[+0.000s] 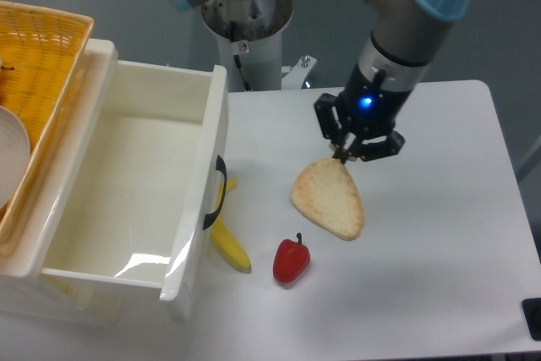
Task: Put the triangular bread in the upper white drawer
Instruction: 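Move the bread over the drawer interior and lower it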
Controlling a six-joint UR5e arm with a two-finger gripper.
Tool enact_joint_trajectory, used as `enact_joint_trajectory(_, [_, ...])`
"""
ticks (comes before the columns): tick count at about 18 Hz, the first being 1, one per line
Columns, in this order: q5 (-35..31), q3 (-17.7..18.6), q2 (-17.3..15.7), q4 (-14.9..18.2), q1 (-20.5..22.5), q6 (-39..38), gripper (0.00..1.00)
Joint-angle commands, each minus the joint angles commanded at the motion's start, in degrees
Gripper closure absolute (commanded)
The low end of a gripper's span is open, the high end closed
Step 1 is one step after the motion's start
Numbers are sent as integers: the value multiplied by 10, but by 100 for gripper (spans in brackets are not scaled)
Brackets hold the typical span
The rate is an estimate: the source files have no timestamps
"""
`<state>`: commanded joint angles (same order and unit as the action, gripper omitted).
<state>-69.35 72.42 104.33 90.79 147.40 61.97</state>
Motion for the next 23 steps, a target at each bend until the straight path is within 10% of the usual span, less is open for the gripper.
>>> enact_joint_trajectory(23, [19,76,-52,-39,-170,-89,97])
